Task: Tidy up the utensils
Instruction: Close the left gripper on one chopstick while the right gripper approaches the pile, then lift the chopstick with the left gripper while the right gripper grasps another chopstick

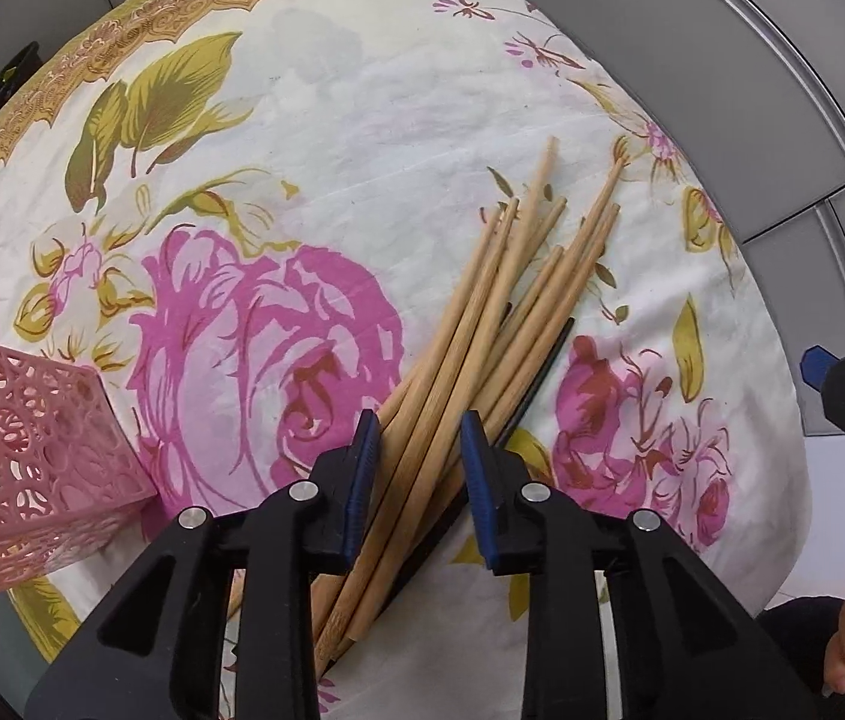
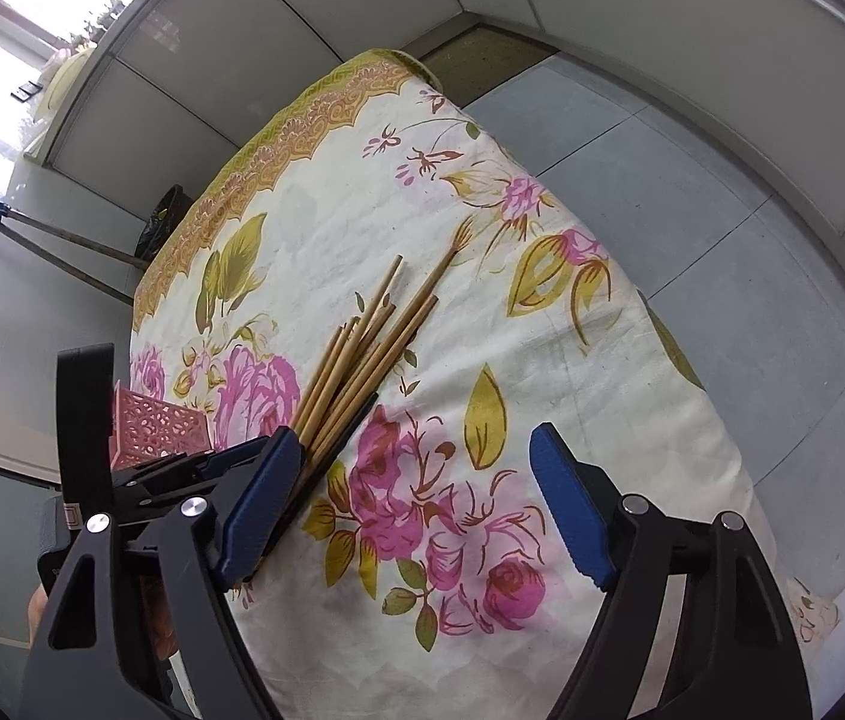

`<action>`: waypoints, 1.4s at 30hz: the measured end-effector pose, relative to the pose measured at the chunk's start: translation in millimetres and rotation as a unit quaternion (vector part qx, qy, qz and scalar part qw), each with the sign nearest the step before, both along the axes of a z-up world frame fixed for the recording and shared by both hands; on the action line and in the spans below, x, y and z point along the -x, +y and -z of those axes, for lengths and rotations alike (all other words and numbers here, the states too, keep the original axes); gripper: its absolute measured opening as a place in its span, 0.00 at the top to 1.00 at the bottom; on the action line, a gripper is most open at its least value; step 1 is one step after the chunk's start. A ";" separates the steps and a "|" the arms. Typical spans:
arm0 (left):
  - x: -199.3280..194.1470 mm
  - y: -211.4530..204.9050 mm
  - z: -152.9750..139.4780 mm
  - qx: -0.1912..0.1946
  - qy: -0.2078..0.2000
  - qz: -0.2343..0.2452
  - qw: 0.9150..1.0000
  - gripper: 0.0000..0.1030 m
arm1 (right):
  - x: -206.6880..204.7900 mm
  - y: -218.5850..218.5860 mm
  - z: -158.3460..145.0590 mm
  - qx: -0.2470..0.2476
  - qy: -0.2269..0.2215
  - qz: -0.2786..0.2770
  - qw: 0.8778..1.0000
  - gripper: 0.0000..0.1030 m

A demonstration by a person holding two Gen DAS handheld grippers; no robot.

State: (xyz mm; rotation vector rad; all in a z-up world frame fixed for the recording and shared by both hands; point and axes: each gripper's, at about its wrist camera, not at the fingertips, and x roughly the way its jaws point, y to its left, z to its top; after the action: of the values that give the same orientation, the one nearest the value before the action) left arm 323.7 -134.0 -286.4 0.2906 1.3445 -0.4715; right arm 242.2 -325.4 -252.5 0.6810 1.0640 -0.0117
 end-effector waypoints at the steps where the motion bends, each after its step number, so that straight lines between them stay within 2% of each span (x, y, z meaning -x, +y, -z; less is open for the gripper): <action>1: -0.3 1.7 -0.1 -0.002 -0.004 -0.001 1.000 0.78 | 0.3 -0.1 -0.8 0.002 -0.001 0.000 1.000 0.26; 4: -7.0 9.5 -4.3 0.019 -0.003 -0.010 1.000 0.83 | 0.1 -1.4 -1.0 0.002 -0.002 0.001 1.000 0.26; 5: -8.3 12.6 -6.8 0.029 -0.005 -0.007 1.000 0.93 | -0.1 -1.4 -0.7 0.001 -0.002 0.002 1.000 0.26; 6: -12.8 14.1 -7.9 0.027 -0.008 -0.007 1.000 0.94 | -0.9 -0.6 -0.4 0.002 -0.001 0.001 1.000 0.26; 12: -12.0 16.5 -1.8 0.026 -0.011 -0.011 1.000 0.94 | -1.8 3.9 -0.9 0.006 -0.002 -0.008 1.000 0.26; 16: -14.0 16.1 -9.6 0.025 -0.024 -0.012 0.999 0.94 | -4.2 4.9 2.0 0.016 0.006 -0.012 1.000 0.26; 18: -23.4 -0.1 -2.0 0.020 -0.033 -0.019 0.999 0.94 | -8.0 7.7 3.9 0.025 0.011 -0.027 0.999 0.26; 23: -22.9 9.7 -24.6 0.055 -0.066 -0.037 0.996 0.94 | -24.0 14.0 5.3 0.067 0.017 -0.058 0.996 0.28; 27: -11.9 30.7 -60.2 0.097 -0.107 -0.058 0.988 0.94 | -53.3 26.7 7.7 0.078 0.006 -0.104 0.992 0.37; 29: -6.2 39.3 -76.3 0.118 -0.125 -0.070 0.983 0.94 | -70.7 35.9 8.7 0.098 0.008 -0.129 0.987 0.42; 34: 11.7 68.4 -119.6 0.168 -0.173 -0.096 0.966 0.94 | -125.5 64.1 11.6 0.175 -0.007 -0.207 0.963 0.44; 37: 20.0 85.1 -139.0 0.197 -0.189 -0.109 0.956 0.94 | -152.5 77.5 28.6 0.200 0.010 -0.233 0.952 0.48; 40: 26.0 99.0 -153.6 0.220 -0.204 -0.116 0.947 0.94 | -169.8 86.1 44.5 0.251 0.022 -0.247 0.936 0.51; 42: 27.1 105.5 -158.6 0.229 -0.210 -0.119 0.943 0.94 | -181.7 84.8 55.0 0.256 0.036 -0.253 0.932 0.54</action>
State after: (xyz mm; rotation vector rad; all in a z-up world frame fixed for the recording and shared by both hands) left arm 296.5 -28.4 -127.8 -0.1533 0.8092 -0.4713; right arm 423.9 -240.6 -307.5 -0.0768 1.2190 0.1276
